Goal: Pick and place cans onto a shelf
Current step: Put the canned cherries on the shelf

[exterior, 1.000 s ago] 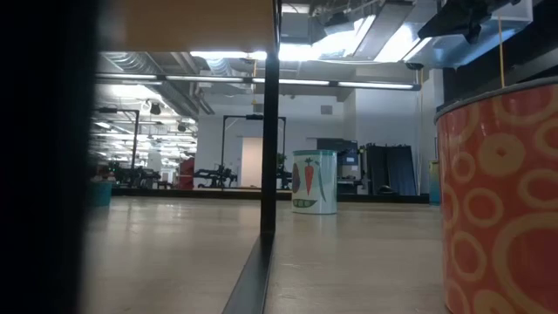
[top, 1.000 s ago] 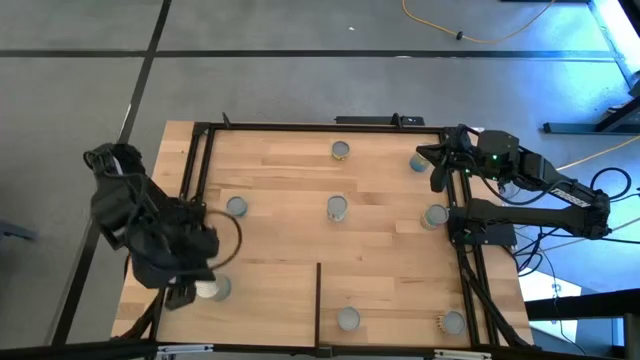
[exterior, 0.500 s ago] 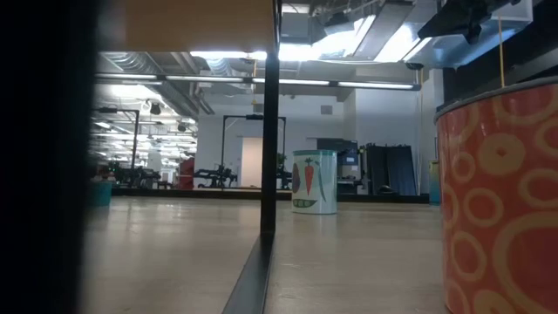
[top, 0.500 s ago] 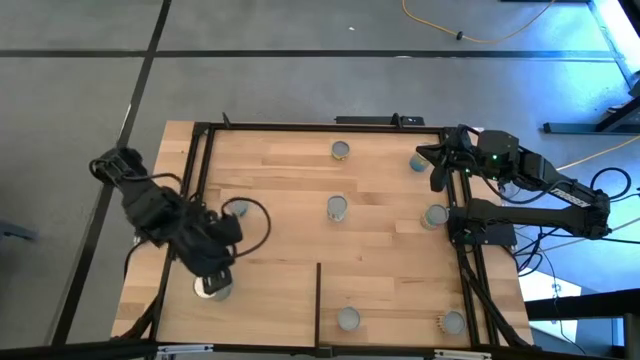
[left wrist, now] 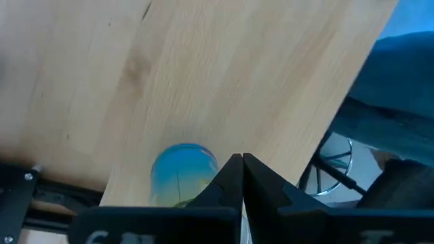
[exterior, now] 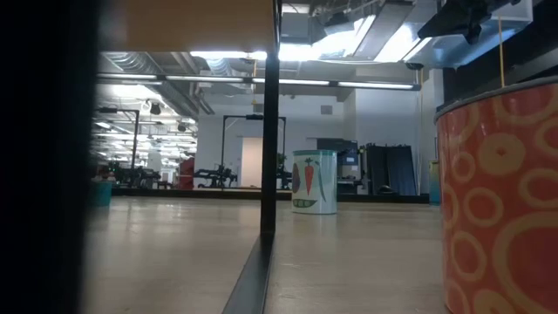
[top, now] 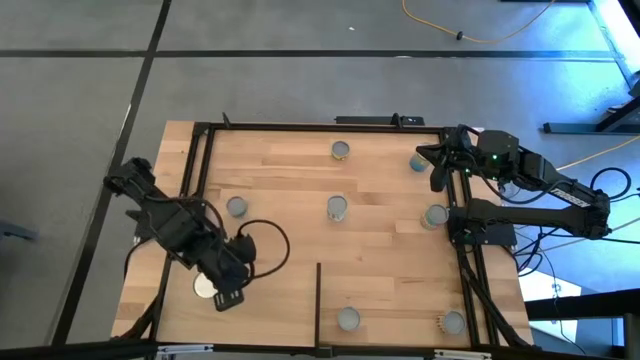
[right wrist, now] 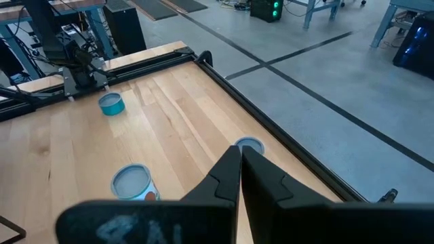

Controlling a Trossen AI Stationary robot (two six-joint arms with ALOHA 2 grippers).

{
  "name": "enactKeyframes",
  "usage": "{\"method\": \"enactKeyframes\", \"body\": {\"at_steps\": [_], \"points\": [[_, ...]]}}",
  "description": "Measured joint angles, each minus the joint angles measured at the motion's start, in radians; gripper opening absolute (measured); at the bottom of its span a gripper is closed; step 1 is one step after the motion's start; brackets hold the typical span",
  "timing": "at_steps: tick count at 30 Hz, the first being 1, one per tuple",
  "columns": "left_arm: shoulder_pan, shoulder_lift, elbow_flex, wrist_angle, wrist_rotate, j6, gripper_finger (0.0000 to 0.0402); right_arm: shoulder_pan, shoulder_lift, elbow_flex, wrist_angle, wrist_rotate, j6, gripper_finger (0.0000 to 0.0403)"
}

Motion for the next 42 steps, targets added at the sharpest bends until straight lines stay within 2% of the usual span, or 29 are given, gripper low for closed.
{"method": "enactKeyframes", "body": {"at_steps": [9, 24, 30, 42], "points": [[0.000, 0.028, 0.000, -0.090, 0.023, -0.067, 0.0000, 0.000, 0.000, 0.000, 0.000, 0.000, -0.002, 0.0018], [0.000, 0.028, 0.000, -0.094, 0.031, -0.140, 0.0000, 0.000, 0.000, 0.000, 0.000, 0.001, -0.051, 0.0018], [-0.007, 0.028, 0.000, -0.094, 0.071, -0.155, 0.0000, 0.000, 0.000, 0.000, 0.000, 0.001, -0.051, 0.0018], [-0.061, 0.028, 0.000, -0.094, 0.128, -0.279, 0.0000, 0.000, 0.000, 0.000, 0.006, 0.000, -0.051, 0.0018]]}}
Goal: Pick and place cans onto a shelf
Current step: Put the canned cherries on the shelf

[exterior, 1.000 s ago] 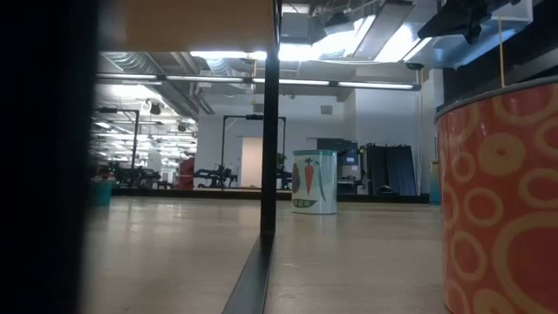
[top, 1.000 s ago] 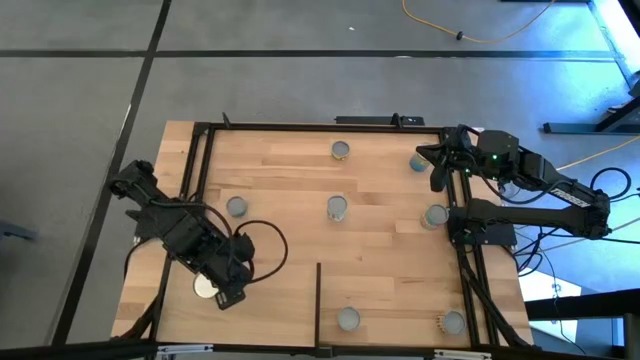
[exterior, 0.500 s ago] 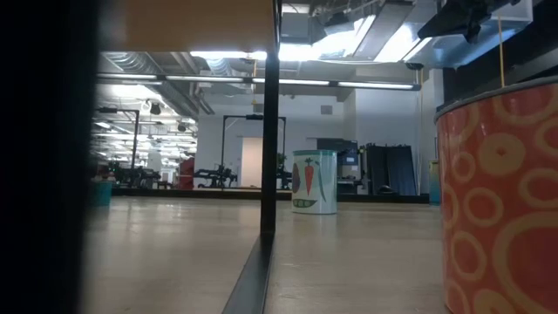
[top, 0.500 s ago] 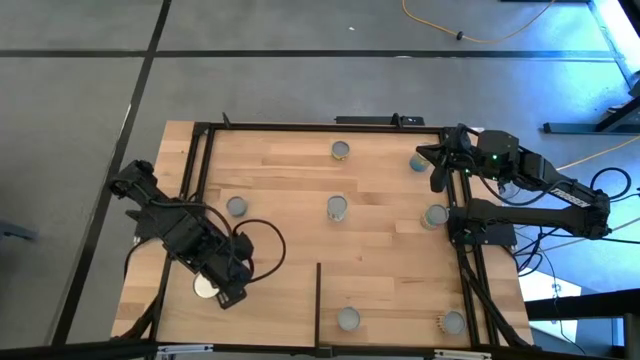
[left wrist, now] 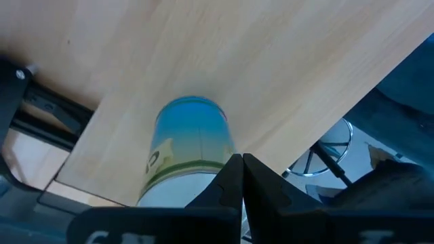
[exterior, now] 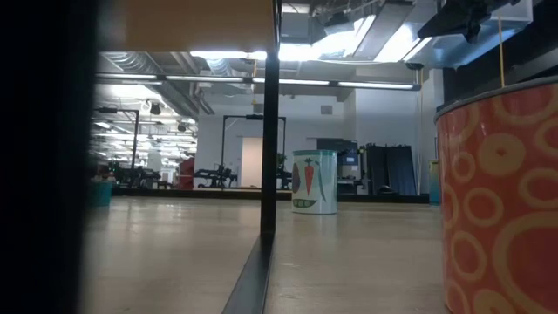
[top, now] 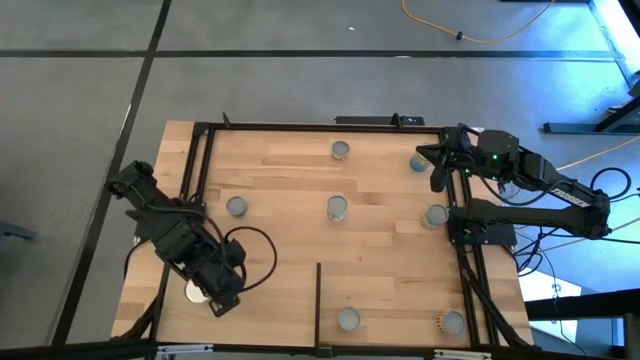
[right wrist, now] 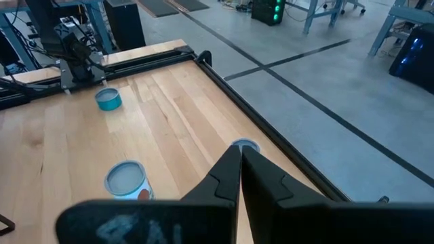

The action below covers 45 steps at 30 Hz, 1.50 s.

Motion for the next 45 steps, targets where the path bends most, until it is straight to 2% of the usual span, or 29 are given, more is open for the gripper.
{"method": "enactKeyframes", "body": {"at_steps": [18, 25, 30, 41, 45], "points": [[-0.113, 0.000, 0.000, 0.007, 0.010, -0.178, 0.0000, 0.000, 0.000, 0.000, 0.077, -0.001, -0.003, 0.0018], [-0.076, -0.002, 0.026, 0.001, -0.044, -0.106, 0.0000, 0.000, 0.000, 0.000, 0.077, -0.001, 0.001, 0.0018], [-0.046, -0.010, 0.051, -0.028, -0.100, -0.114, 0.0000, 0.000, 0.000, 0.000, 0.077, -0.001, 0.002, 0.0018], [-0.057, -0.018, -0.047, -0.026, -0.102, -0.311, 0.0000, 0.000, 0.002, 0.000, 0.077, -0.001, 0.001, 0.0018], [-0.063, -0.055, -0.076, -0.027, -0.134, -0.388, 0.0000, 0.000, 0.002, 0.000, 0.080, -0.001, 0.000, 0.0018]]}}
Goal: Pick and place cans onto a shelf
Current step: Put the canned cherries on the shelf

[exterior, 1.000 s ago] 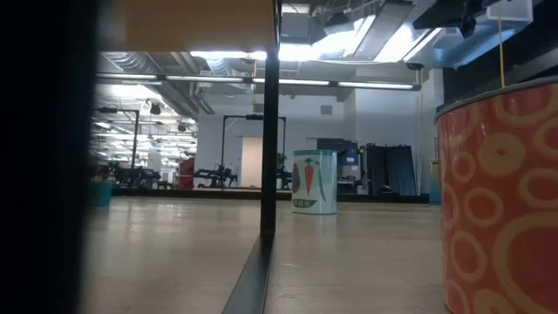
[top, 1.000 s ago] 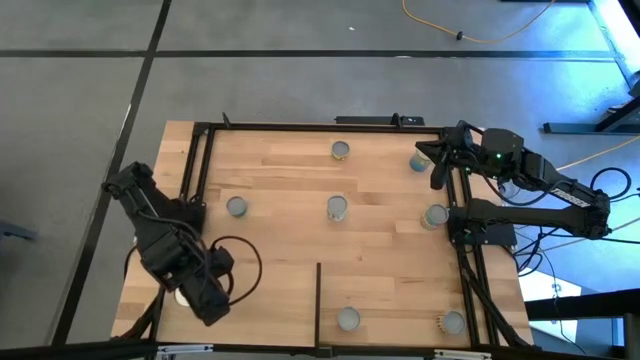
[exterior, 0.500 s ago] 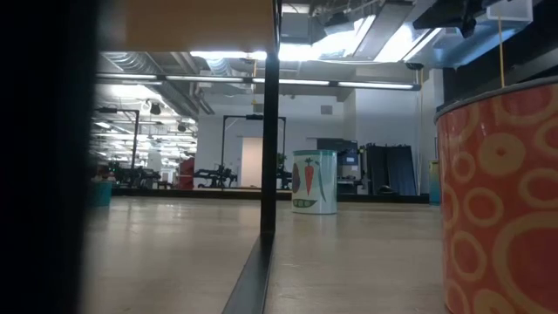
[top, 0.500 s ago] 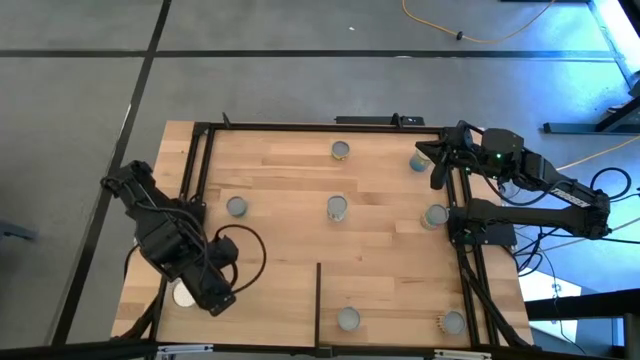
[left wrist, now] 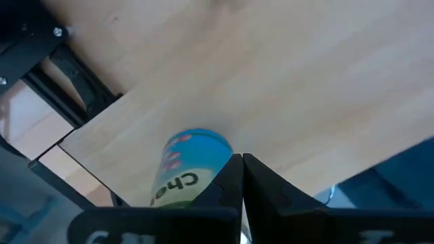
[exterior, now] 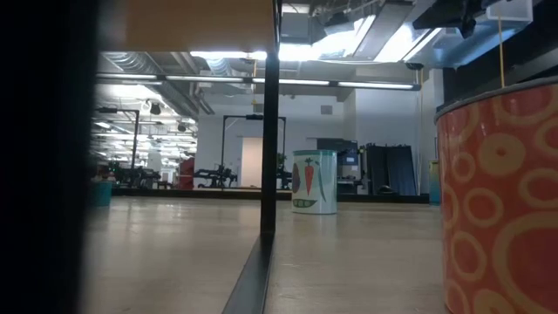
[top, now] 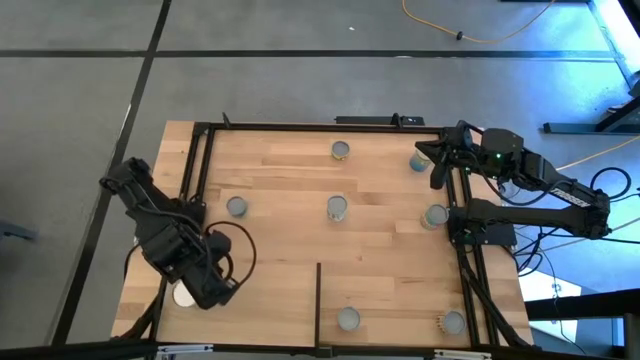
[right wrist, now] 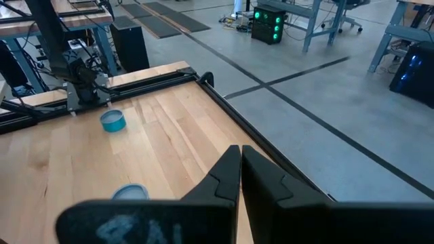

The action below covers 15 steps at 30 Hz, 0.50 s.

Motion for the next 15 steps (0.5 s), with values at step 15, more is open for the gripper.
{"method": "enactKeyframes", "body": {"at_steps": [15], "points": [[0.001, -0.141, -0.147, 0.000, 0.087, -0.059, 0.0000, 0.000, 0.000, 0.000, 0.029, 0.000, -0.003, 0.0018]]}}
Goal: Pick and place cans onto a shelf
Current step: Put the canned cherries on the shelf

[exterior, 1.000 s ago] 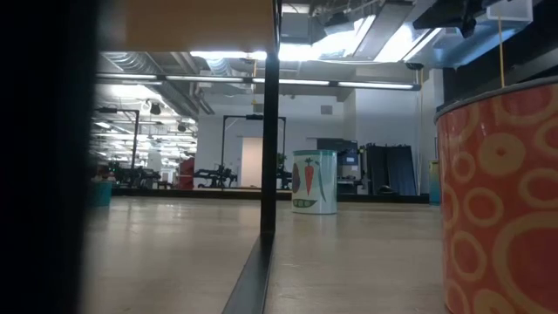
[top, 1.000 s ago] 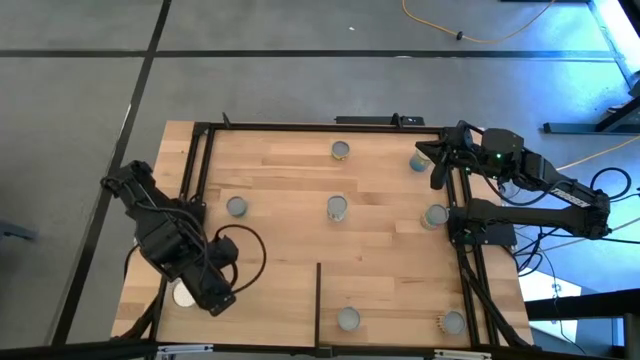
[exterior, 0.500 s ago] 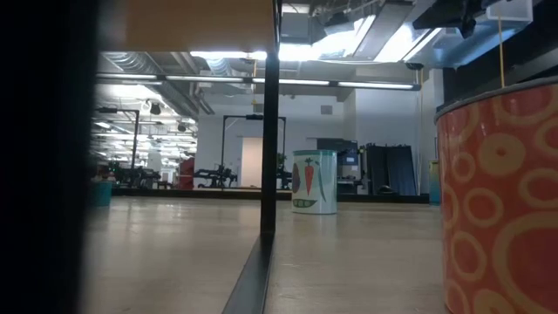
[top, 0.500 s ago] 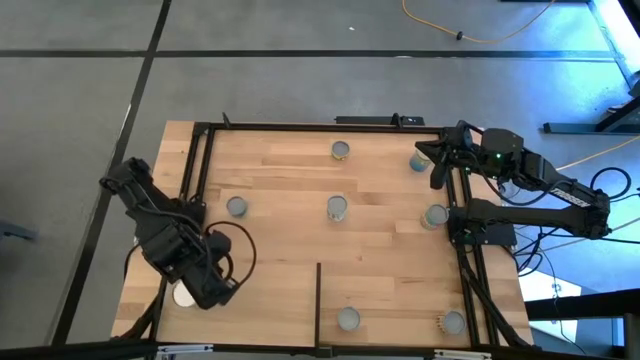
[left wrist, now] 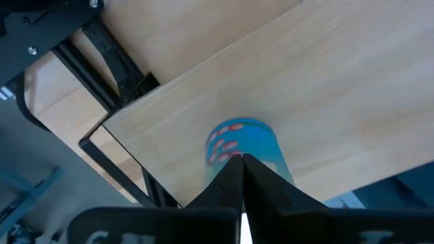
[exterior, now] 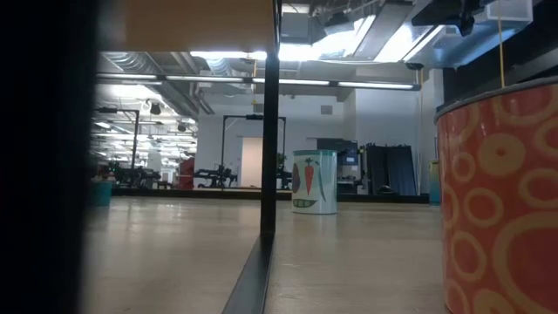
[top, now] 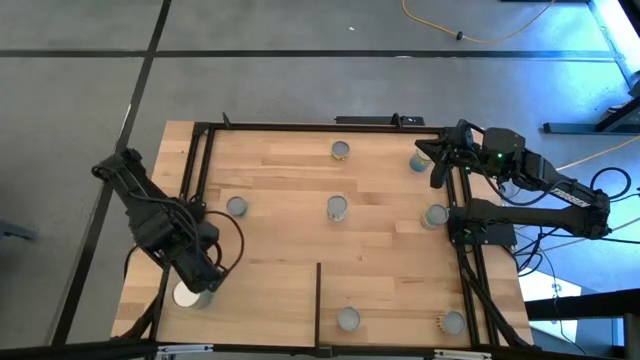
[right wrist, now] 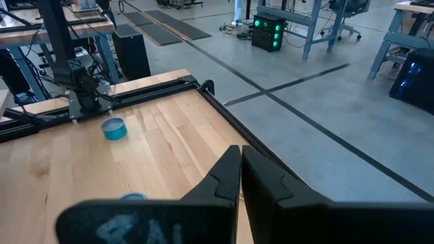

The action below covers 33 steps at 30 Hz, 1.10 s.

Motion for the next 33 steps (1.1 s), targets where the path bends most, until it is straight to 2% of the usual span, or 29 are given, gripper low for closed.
{"method": "enactKeyframes", "body": {"at_steps": [6, 17, 26, 33], "points": [[0.000, -0.033, 0.000, 0.000, 0.053, -0.018, 0.0000, 0.000, 0.000, 0.000, 0.000, 0.000, 0.004, 0.0018], [0.000, -0.033, 0.000, 0.001, 0.090, -0.017, 0.0000, 0.000, 0.000, 0.000, 0.004, 0.001, 0.002, 0.0018], [-0.026, -0.033, 0.000, 0.012, 0.186, -0.028, 0.0000, 0.000, 0.000, 0.000, 0.008, 0.002, 0.001, 0.0018], [-0.054, -0.032, 0.000, 0.045, 0.179, -0.042, 0.0000, 0.000, 0.000, 0.000, 0.008, 0.002, 0.000, 0.0018]]}}
